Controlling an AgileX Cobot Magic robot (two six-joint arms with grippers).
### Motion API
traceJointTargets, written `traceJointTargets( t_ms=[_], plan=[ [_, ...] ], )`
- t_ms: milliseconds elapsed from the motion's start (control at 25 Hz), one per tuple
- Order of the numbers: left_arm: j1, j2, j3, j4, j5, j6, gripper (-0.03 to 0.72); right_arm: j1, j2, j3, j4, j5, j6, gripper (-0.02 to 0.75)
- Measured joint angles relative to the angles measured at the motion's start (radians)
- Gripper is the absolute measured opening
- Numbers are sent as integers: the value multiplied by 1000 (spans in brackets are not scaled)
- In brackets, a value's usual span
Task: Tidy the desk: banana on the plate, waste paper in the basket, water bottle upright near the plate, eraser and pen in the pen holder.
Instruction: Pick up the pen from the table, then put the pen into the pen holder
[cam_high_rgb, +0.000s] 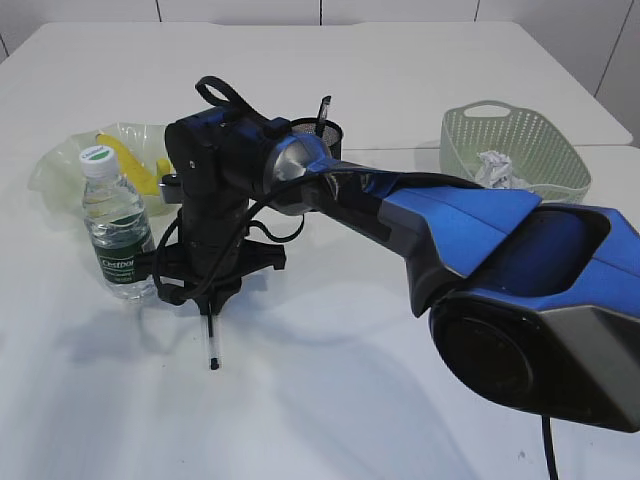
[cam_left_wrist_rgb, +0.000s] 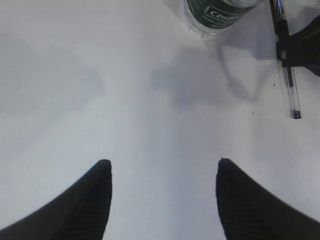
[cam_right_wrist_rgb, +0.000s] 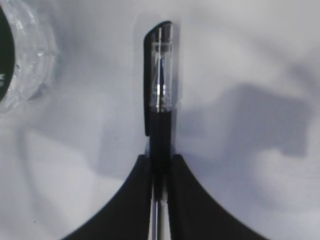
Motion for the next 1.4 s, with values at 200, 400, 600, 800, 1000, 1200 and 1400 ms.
traceJointTargets(
  t_ms=[200, 400, 600, 800, 1000, 1200, 1400],
  plan=[
    [0, 0, 0, 1, 2, 0, 460, 0, 2, 0, 11, 0, -7, 42],
    [0, 0, 0, 5, 3, 0, 460, 0, -14, 0, -15, 0, -42, 42],
    [0, 0, 0, 6, 3, 0, 460, 0, -45, 0, -17, 0, -62, 41],
    [0, 0, 0, 6, 3, 0, 460, 0, -73, 0, -17, 2, -92, 41],
    [0, 0, 0, 19, 3, 0, 460, -6, -110, 2, -11, 6, -124, 41],
    [0, 0, 0, 25, 3, 0, 460, -40, -172, 53, -7, 7, -158, 41],
    [0, 0, 0, 25, 3, 0, 460, -87, -256, 165, -26, 7, -199, 41]
  ],
)
